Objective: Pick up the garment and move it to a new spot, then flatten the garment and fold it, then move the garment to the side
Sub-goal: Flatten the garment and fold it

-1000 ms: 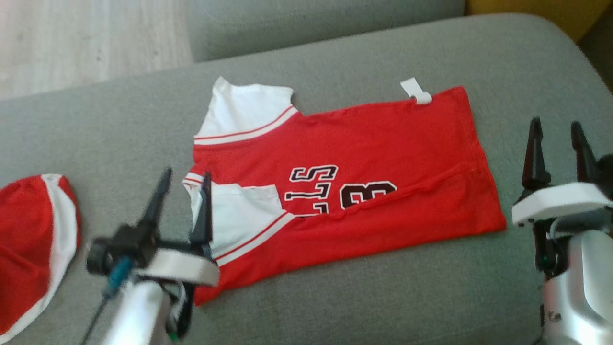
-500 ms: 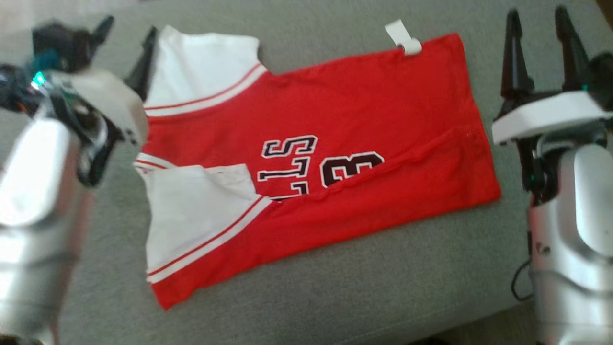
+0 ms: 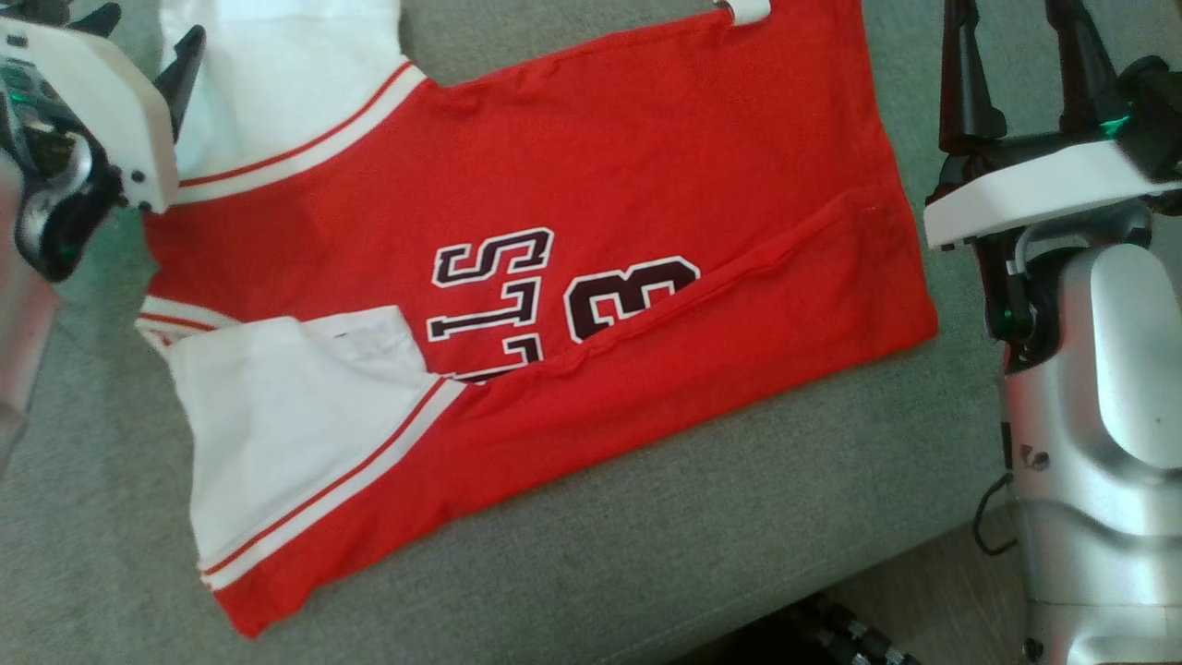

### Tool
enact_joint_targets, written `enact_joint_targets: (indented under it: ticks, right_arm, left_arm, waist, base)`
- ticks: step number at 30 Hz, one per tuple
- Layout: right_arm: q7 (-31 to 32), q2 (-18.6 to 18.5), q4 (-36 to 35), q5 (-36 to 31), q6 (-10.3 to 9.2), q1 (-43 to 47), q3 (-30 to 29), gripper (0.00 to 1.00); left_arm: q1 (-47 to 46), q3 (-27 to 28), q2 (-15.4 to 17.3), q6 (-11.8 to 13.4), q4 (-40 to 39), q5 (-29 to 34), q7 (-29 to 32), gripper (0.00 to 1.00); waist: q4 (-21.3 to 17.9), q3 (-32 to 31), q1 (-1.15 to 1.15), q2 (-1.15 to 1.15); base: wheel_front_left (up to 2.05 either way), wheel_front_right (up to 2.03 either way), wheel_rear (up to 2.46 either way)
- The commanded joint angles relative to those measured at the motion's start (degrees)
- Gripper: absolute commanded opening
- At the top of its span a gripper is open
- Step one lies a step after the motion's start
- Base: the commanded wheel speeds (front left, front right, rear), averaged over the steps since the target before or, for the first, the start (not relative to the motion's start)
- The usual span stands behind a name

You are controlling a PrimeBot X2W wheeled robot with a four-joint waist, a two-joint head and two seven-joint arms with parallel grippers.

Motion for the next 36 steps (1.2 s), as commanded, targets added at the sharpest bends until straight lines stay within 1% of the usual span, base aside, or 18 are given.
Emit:
enact_joint_targets:
  ticks: [1, 9, 15, 17, 18, 19, 20, 25, 30, 34, 36]
  right_arm:
    - [-0.6, -0.1, -2.2, 0.5, 0.37, -1.2, 1.0, 1.0]
    - [-1.2, -0.1, -2.1, 1.5, 0.37, -1.0, 1.4, 1.0]
    - [-1.4, -0.1, -1.9, 1.6, 0.37, -1.1, 1.2, 1.0]
    - [-1.4, -0.1, -1.8, 1.4, 0.37, -1.3, 1.1, 1.0]
    - [-1.4, -0.1, -1.7, 1.4, 0.37, -1.4, 1.0, 1.0]
    - [-1.3, -0.1, -1.7, 1.3, 0.37, -1.5, 0.9, 1.0]
    - [-1.3, -0.1, -1.6, 1.2, 0.37, -1.6, 0.8, 1.0]
    - [-0.8, -0.1, -0.8, -0.2, 0.37, -1.8, -0.1, 1.0]
    - [0.6, -0.7, 0.6, -1.2, 0.37, -2.6, -0.7, 1.0]
    - [2.8, -3.5, 3.0, -1.2, 0.37, -3.4, 0.6, 1.0]
    - [4.2, -5.5, 4.7, -0.9, 0.37, -3.8, 1.7, 1.0]
  left_arm:
    - [-3.1, 1.6, 2.9, 0.1, -1.3, -0.4, 0.1, 1.0]
    - [-6.7, -3.1, 3.9, 0.1, 2.5, -3.1, 0.0, 1.0]
    - [-7.9, -6.8, 4.2, 0.1, 3.3, -5.5, -0.5, 1.0]
    - [-8.4, -8.5, 3.9, 0.1, 3.2, -7.3, -0.2, 1.0]
    - [-8.5, -9.2, 3.8, 0.1, 3.0, -8.1, 0.2, 0.93]
    - [-8.6, -9.8, 3.7, 0.1, 2.7, -9.0, 0.5, 0.4]
    - [-8.6, -10.4, 3.7, 0.1, 2.2, -9.8, 0.5, 0.0]
    - [-8.7, -11.8, 3.4, 0.1, 1.4, -12.8, -2.8, 0.0]
    - [-8.1, -12.8, 2.4, 0.1, -0.2, -14.0, -9.5, 0.0]
    - [-7.0, -13.9, 1.5, 0.1, -3.2, -14.4, -14.9, 0.0]
    - [-6.0, -14.8, 1.2, 0.1, -5.2, -14.5, -16.8, 0.0]
  waist:
    - [-0.6, 0.7, -0.01, 0.0]
    - [-1.6, 2.4, -0.01, 0.0]
    - [-2.0, 2.5, -0.01, 0.0]
    - [-2.1, 2.5, -0.01, 0.0]
    - [-2.1, 2.6, -0.01, 0.0]
    - [-2.1, 2.6, -0.01, 0.0]
    - [-2.0, 2.5, -0.01, 0.0]
    - [-0.6, 1.0, -0.01, 0.0]
    - [2.0, -1.9, -0.01, 0.0]
    - [5.0, -4.5, -0.01, 0.0]
    - [6.9, -5.7, -0.01, 0.0]
  base:
    - [0.0, 0.0, 0.0]
    - [0.0, 0.0, 0.0]
    - [0.0, 0.0, 0.0]
    - [0.0, 0.0, 0.0]
    - [0.0, 0.0, 0.0]
    - [0.0, 0.0, 0.0]
    - [0.0, 0.0, 0.0]
    - [0.0, 0.0, 0.0]
    - [0.0, 0.0, 0.0]
    - [0.0, 0.0, 0.0]
    - [0.0, 0.0, 0.0]
